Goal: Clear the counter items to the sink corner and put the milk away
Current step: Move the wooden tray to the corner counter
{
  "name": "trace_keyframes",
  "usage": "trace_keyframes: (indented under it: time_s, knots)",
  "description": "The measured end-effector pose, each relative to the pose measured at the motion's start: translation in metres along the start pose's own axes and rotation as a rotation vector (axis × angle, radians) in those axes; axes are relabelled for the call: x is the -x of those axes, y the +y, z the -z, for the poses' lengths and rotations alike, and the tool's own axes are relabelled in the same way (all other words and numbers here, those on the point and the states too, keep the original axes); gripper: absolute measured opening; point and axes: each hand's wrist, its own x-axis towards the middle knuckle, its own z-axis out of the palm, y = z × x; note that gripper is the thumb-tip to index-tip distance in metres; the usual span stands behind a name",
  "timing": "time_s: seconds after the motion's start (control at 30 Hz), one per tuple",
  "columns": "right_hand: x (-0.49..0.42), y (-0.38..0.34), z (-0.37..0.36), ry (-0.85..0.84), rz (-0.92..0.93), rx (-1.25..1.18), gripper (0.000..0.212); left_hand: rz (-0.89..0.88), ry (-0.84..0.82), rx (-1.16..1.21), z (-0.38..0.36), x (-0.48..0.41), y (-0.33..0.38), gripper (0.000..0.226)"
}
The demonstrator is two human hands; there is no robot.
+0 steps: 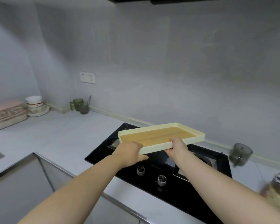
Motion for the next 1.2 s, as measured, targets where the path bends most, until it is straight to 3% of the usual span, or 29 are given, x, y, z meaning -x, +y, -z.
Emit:
trace_keyframes:
  time_s: [0.07,0.27,0.37,0.43,0.5,0.57,0.67,0.8,0.87,0.97,1.13,1.2]
  knots:
    - [-0.004,0.014,-0.023,-0.05,-0.029,0.013,0.032,0.009,0.04,-0.081,-0.002,0.002,-0.02,0.022]
    - [-0.027,0.057,-0.108,-0.219,-0.104,0.055,0.04,0.152,0.133,-0.246,0.002,0.005,-0.1,0.026]
    - [-0.038,0.078,-0.161,-0.389,-0.211,0.119,0.035,0.222,0.131,-0.307,0.017,0.004,-0.156,0.02]
    - [-0.046,0.09,-0.187,-0.492,-0.267,0.28,0.032,0.269,0.107,-0.342,0.025,0.007,-0.188,0.017]
    - [-0.051,0.095,-0.208,-0.563,-0.246,0.627,0.035,0.307,0.099,-0.361,0.032,0.008,-0.216,0.016]
    - [-0.058,0.099,-0.238,-0.576,-0.053,1.066,0.034,0.364,0.111,-0.359,0.042,0.006,-0.248,0.017]
    - [-0.068,0.108,-0.278,-0.523,0.523,1.499,0.023,0.42,0.149,-0.363,0.058,0.004,-0.29,0.018]
    - [-0.072,0.138,-0.324,-0.509,1.215,1.692,0.024,0.451,0.159,-0.407,0.069,0.008,-0.334,0.017]
    - [-0.08,0.156,-0.345,-0.523,1.416,1.788,0.045,0.478,0.156,-0.417,0.071,0.011,-0.353,0.018]
    - [-0.093,0.179,-0.371,-0.635,1.525,1.888,0.063,0.519,0.125,-0.419,0.073,0.018,-0.383,0.019]
    - [-0.101,0.209,-0.415,-0.866,1.489,1.98,0.01,0.519,0.076,-0.424,0.071,0.03,-0.435,0.019]
    - [-0.102,0.22,-0.432,-0.914,1.433,2.034,0.009,0.52,0.055,-0.407,0.067,0.033,-0.458,0.022]
